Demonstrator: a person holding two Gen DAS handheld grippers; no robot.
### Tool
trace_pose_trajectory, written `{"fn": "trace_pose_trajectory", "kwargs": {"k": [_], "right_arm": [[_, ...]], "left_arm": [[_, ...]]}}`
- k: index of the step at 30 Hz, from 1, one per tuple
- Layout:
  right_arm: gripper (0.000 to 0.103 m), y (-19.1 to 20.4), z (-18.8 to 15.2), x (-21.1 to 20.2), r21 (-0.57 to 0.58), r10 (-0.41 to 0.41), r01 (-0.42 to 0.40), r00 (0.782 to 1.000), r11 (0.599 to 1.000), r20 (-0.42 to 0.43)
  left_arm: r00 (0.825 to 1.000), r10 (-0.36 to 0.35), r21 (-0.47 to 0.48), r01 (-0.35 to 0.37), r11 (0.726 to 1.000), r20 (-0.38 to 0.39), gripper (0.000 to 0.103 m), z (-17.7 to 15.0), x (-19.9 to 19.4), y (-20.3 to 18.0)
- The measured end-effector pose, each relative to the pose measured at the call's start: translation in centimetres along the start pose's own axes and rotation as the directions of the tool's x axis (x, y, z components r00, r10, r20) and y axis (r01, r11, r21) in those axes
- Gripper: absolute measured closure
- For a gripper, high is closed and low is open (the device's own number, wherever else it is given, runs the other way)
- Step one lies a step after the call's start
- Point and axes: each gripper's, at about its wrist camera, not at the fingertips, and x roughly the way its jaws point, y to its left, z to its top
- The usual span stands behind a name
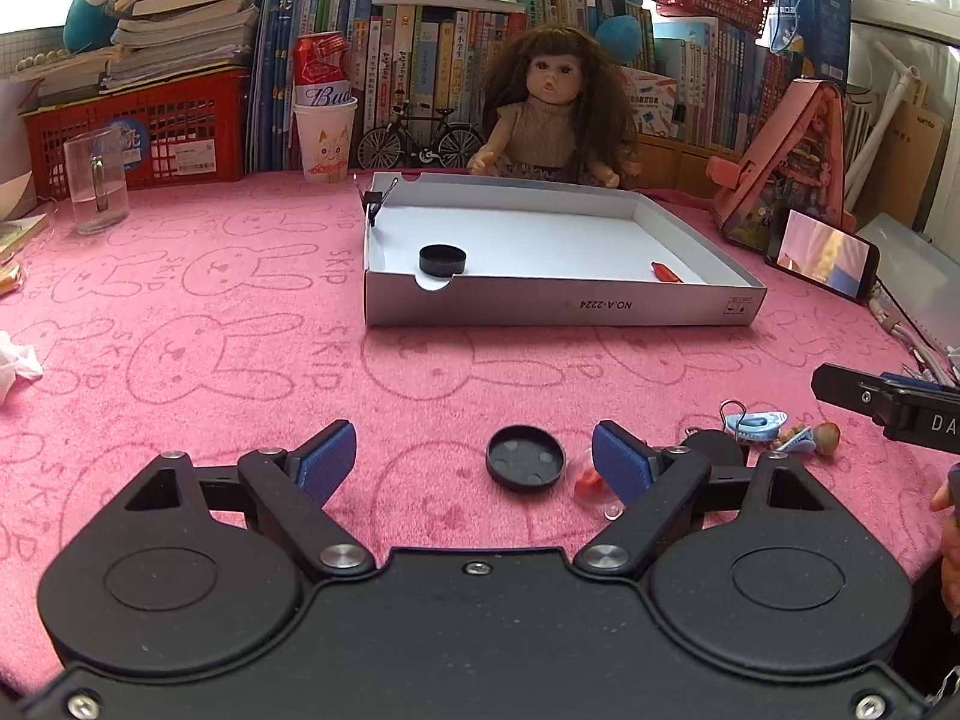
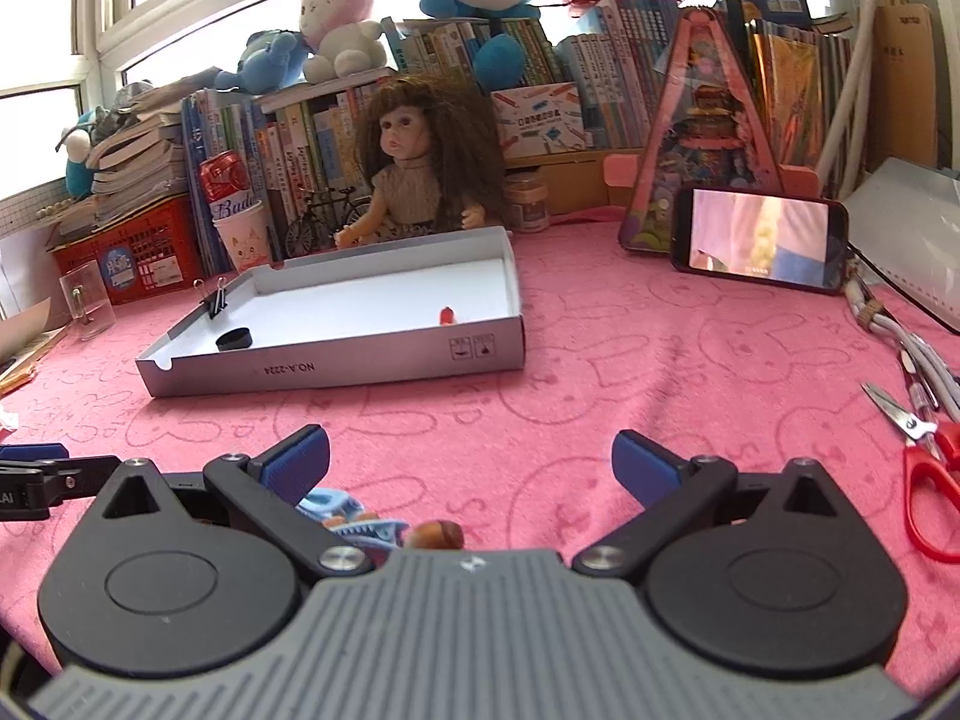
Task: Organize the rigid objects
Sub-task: 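Move both tools back toward the remaining objects, then grasp a black lid with the left gripper while the right gripper grasps the brown nut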
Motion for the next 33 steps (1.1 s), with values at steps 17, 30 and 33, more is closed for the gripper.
{"fn": "trace_pose_trajectory", "kwargs": {"k": [17,30,33], "right_arm": [[0.032,-0.2,-2.1,-1.9,-0.068,-0.027,0.025,0.999,0.997,-0.023],[0.058,2.2,-2.6,-0.8,-0.204,-0.014,0.007,0.999,0.979,-0.031],[0.060,2.4,-2.6,-0.5,-0.211,-0.008,0.000,0.999,0.977,-0.036]], "left_arm": [[0.999,-0.035,0.037,0.036,0.999,-0.023,0.056,-1.3,-0.4,-0.3],[1.000,0.015,0.097,-0.015,0.995,0.010,0.056,-1.3,1.1,-1.7],[1.000,0.024,0.119,-0.026,0.993,0.018,0.056,-1.3,1.4,-2.0]]}}
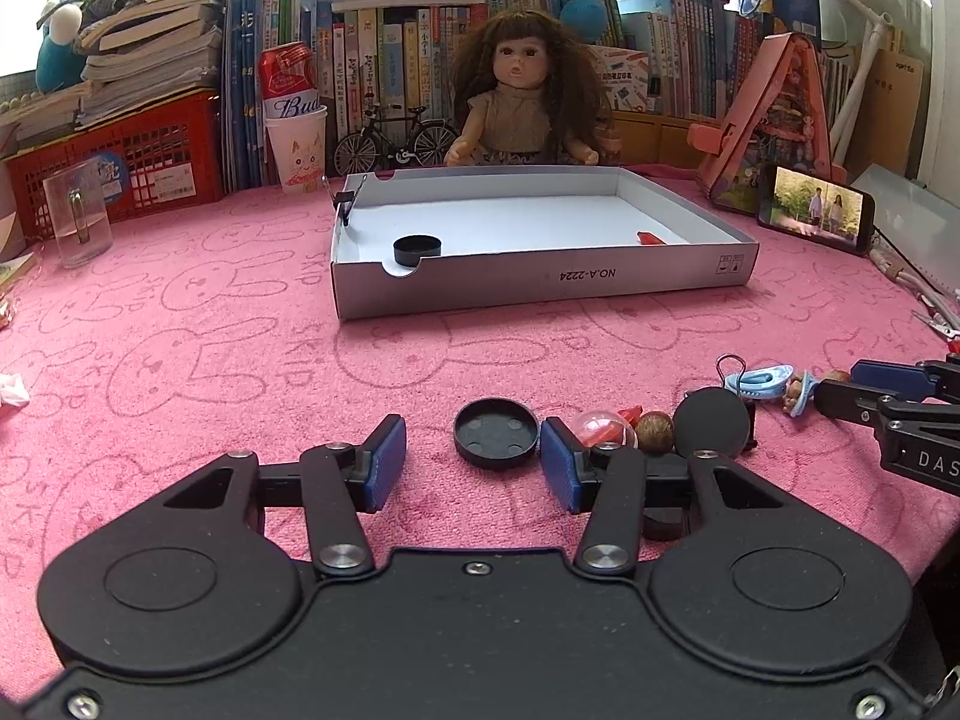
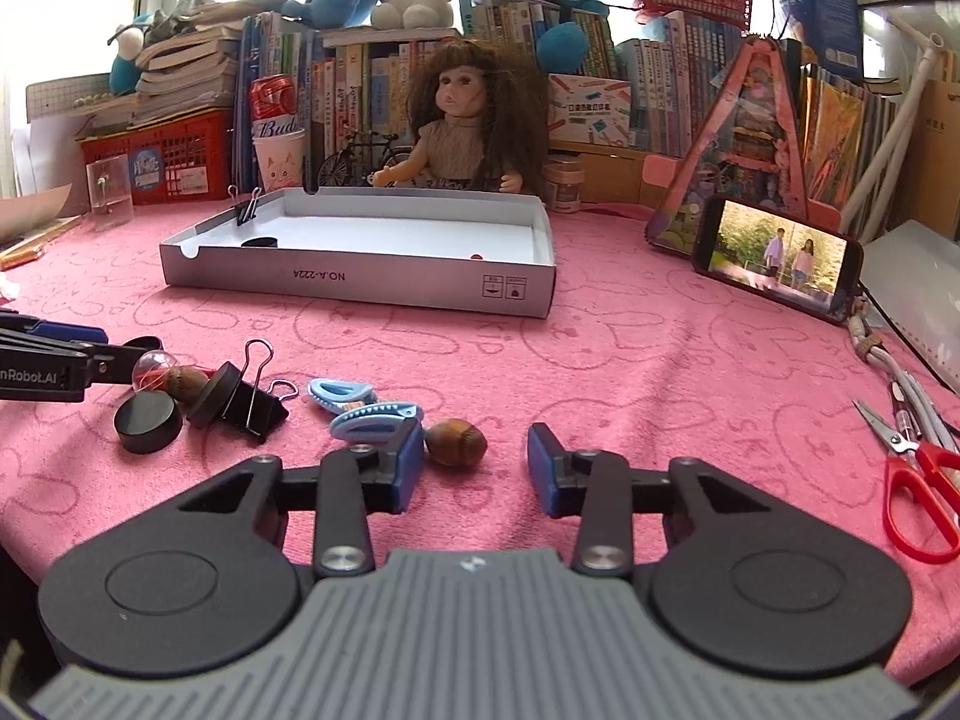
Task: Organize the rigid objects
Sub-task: 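Grasp a black lid with the left gripper while the right gripper grasps the brown nut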
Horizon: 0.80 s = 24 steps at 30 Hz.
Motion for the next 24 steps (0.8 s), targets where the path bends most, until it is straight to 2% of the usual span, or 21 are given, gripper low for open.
{"fn": "trace_pose_trajectory", "kwargs": {"k": [3,4,5,6,7,24], "right_arm": [[0.060,0.0,0.0,0.1,0.007,-0.002,0.002,1.000,1.000,0.003],[0.061,0.0,0.0,0.1,0.013,-0.003,0.003,1.000,1.000,0.004],[0.061,0.0,0.0,0.1,0.018,-0.004,0.003,1.000,1.000,0.005],[0.066,0.0,-0.1,0.1,0.019,-0.003,0.003,1.000,1.000,0.005],[0.077,0.0,-0.1,0.0,0.017,-0.003,0.003,1.000,1.000,0.008],[0.077,-0.3,1.5,-0.5,0.055,-0.025,0.023,0.999,0.998,0.045]], "left_arm": [[1.000,0.004,0.001,-0.004,1.000,0.007,0.057,0.0,0.2,-0.1],[1.000,0.002,-0.002,-0.002,1.000,0.009,0.061,0.0,0.2,-0.2],[1.000,0.001,-0.004,-0.001,1.000,0.011,0.069,0.0,0.2,-0.2],[1.000,0.002,-0.004,-0.002,1.000,0.013,0.074,0.0,0.2,-0.2],[1.000,0.004,-0.004,-0.004,1.000,0.014,0.074,0.1,0.1,-0.3],[1.000,-0.001,-0.066,0.003,0.998,0.024,0.074,1.7,-0.7,0.2]]}}
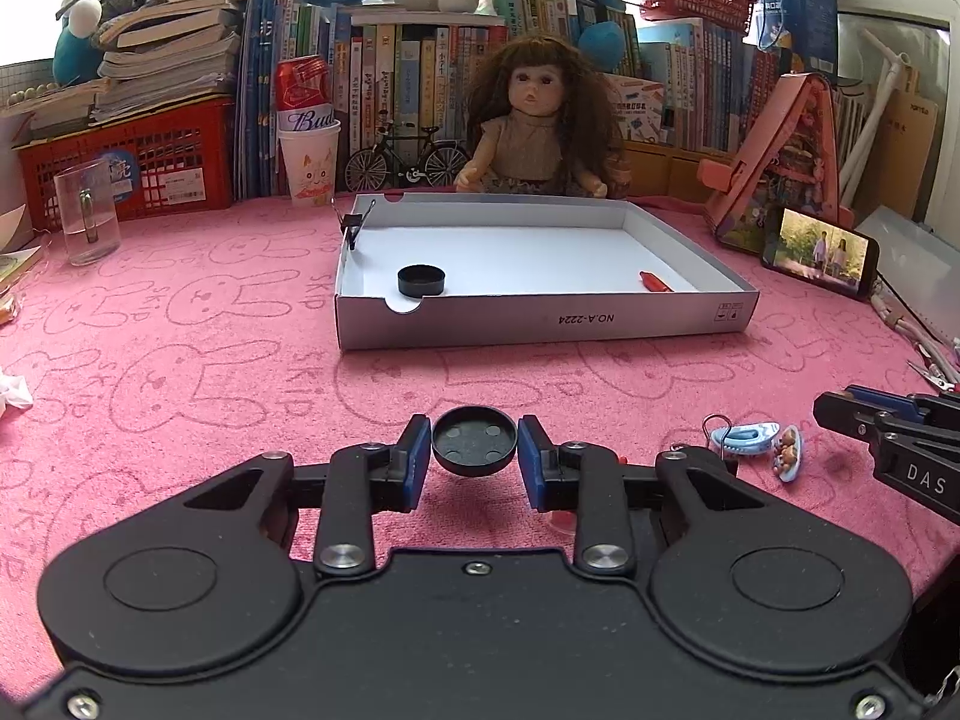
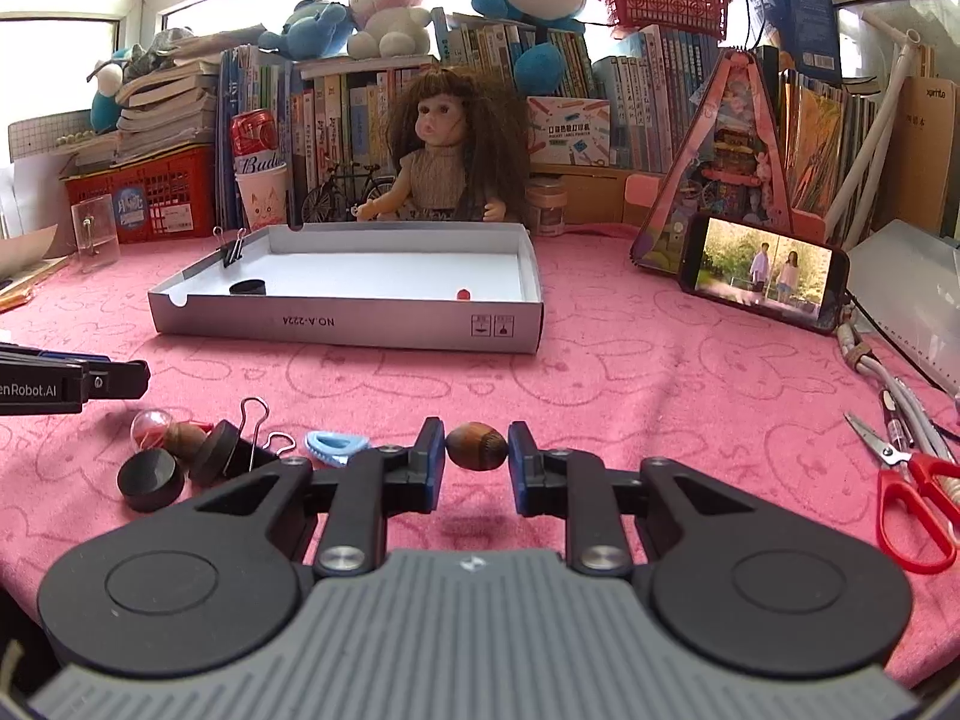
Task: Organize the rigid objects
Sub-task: 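Grasp a black lid with the left gripper while the right gripper grasps the brown nut, then carry lid and nut into the white tray and open both grippers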
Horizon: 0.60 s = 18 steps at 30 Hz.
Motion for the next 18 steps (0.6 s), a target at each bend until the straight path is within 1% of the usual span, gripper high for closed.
{"fn": "trace_pose_trajectory", "kwargs": {"k": [18], "right_arm": [[0.077,-0.38,0.64,0.21,0.037,-0.007,0.007,1.000,0.999,-0.001]], "left_arm": [[1.000,0.008,-0.008,-0.008,1.000,0.008,0.074,0.22,-0.50,0.18]]}}
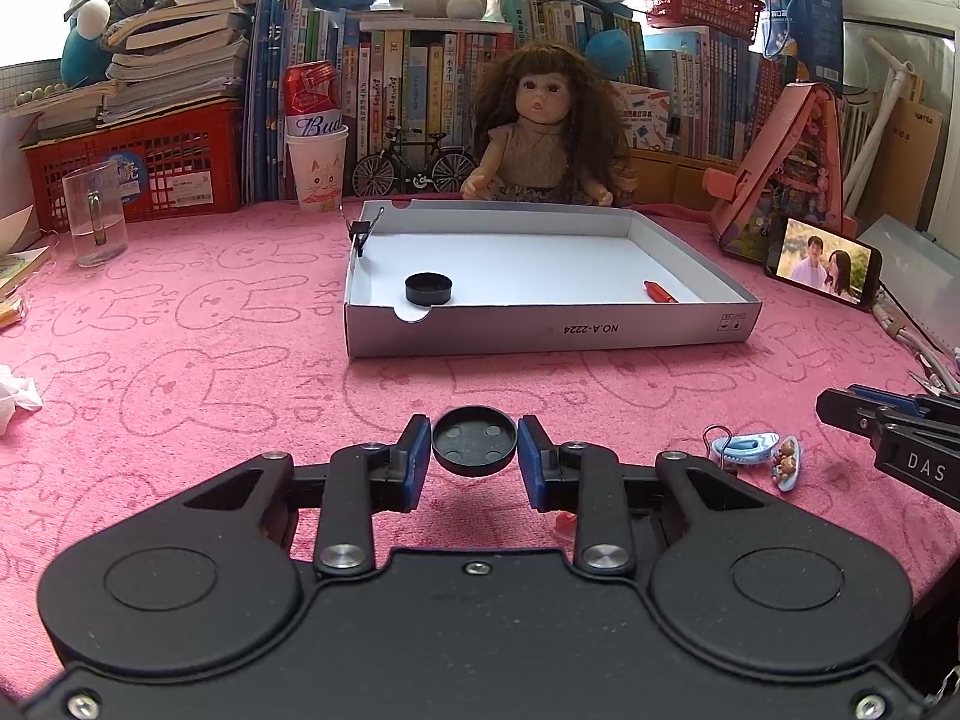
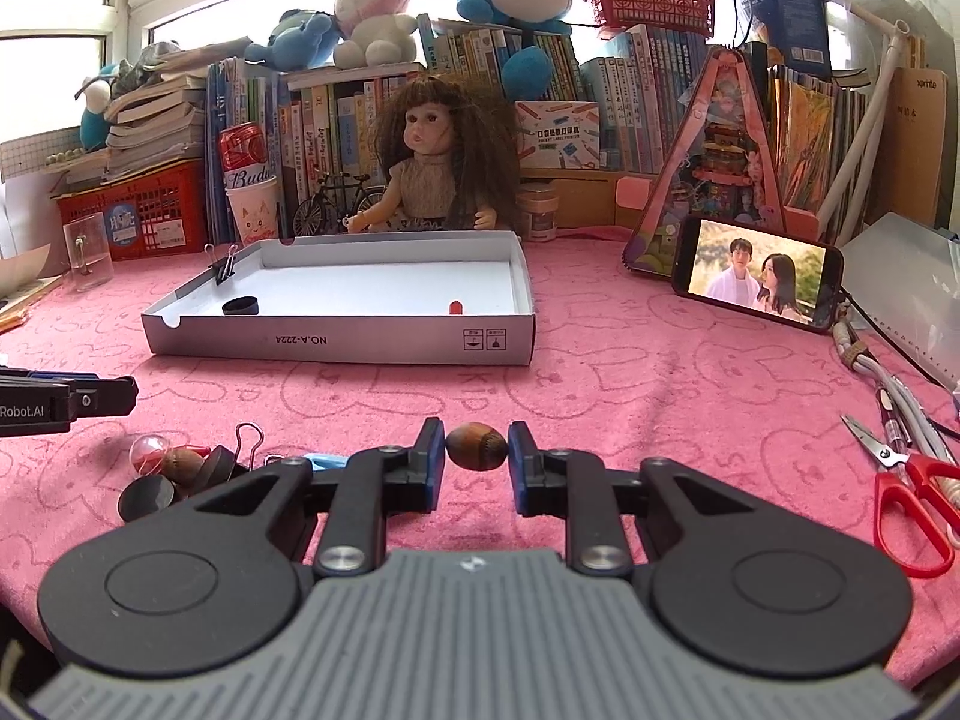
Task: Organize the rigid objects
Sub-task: 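Carry lid and nut into the white tray and open both grippers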
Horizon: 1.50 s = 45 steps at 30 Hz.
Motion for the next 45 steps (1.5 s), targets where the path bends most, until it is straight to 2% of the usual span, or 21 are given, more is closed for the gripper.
{"fn": "trace_pose_trajectory", "kwargs": {"k": [22,41,45], "right_arm": [[0.077,-0.4,1.4,0.9,0.051,-0.002,0.002,1.000,0.999,0.002],[0.077,0.4,4.9,4.4,0.126,0.072,-0.072,0.997,0.989,0.006],[0.077,-0.1,5.9,5.8,0.172,0.100,-0.097,0.995,0.980,-0.008]], "left_arm": [[1.000,-0.017,-0.002,0.017,1.000,0.011,0.074,1.7,0.7,-0.4],[0.999,-0.036,-0.004,0.037,0.999,0.036,0.074,5.3,3.6,-1.1],[0.999,-0.036,-0.006,0.036,0.999,0.039,0.074,6.6,4.8,-1.1]]}}
